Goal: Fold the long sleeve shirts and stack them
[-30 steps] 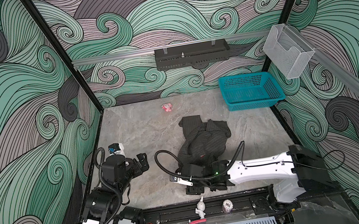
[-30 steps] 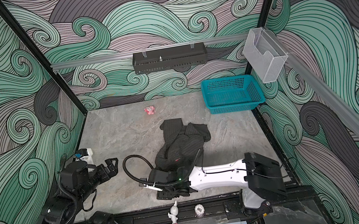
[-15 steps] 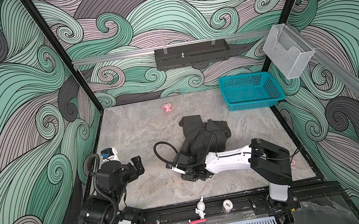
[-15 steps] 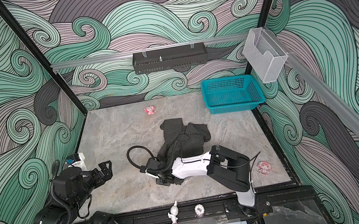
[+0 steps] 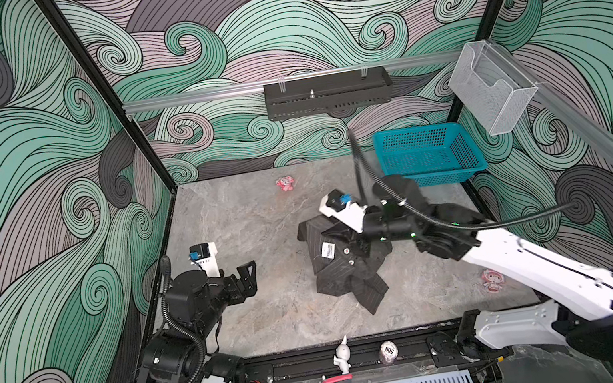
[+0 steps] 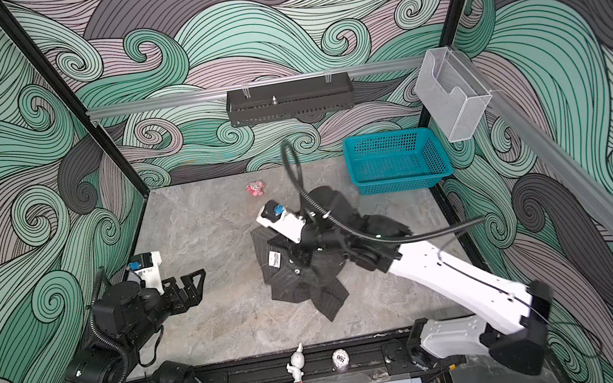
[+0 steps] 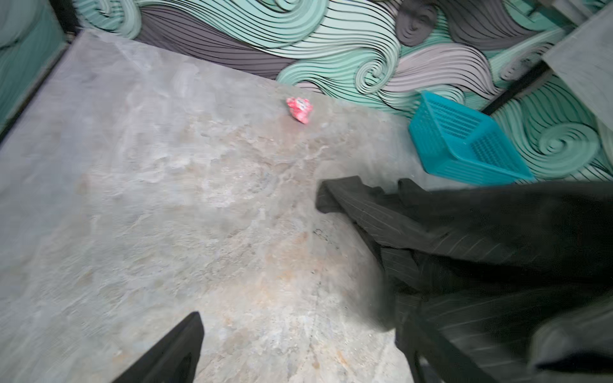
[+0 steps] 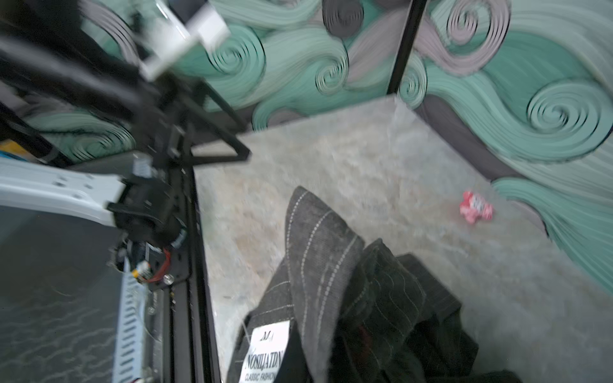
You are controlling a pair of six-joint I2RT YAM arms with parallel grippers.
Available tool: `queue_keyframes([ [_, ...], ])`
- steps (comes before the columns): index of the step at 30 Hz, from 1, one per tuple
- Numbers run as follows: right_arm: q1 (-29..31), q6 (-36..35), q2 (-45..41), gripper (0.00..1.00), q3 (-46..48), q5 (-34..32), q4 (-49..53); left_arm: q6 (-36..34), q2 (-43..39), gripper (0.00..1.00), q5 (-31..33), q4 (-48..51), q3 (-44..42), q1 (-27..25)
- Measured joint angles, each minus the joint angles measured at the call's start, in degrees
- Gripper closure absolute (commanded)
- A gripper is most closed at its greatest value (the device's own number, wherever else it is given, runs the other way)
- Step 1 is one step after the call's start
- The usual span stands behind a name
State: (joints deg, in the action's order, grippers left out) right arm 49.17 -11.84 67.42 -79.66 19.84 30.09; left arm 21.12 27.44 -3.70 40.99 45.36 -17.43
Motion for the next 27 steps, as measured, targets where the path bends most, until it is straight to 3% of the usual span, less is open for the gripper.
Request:
queue_keyframes([
  [8, -8.24, 1.92, -3.15, 1.0, -5.49, 19.41, 1.75, -8.79, -3.69, 0.01, -16.13, -17.9, -6.84, -1.33],
  [14, -12.72, 6.73, -0.85, 1.0, -4.81, 28.94, -2.1, -10.01, -2.97, 0.01, -25.09, -28.2, -11.61, -3.13],
  [21, -14.12, 11.37, 0.02, 1.0, -3.28, 34.86, -8.28, -8.92, 2.36, 0.01, -27.43, -36.5, -13.0, -7.61],
  [27, -14.53, 13.7, 1.55, 1.0, -3.17, 37.64, -11.54, -8.02, 12.46, 0.01, -24.74, -40.96, -11.93, -14.29],
])
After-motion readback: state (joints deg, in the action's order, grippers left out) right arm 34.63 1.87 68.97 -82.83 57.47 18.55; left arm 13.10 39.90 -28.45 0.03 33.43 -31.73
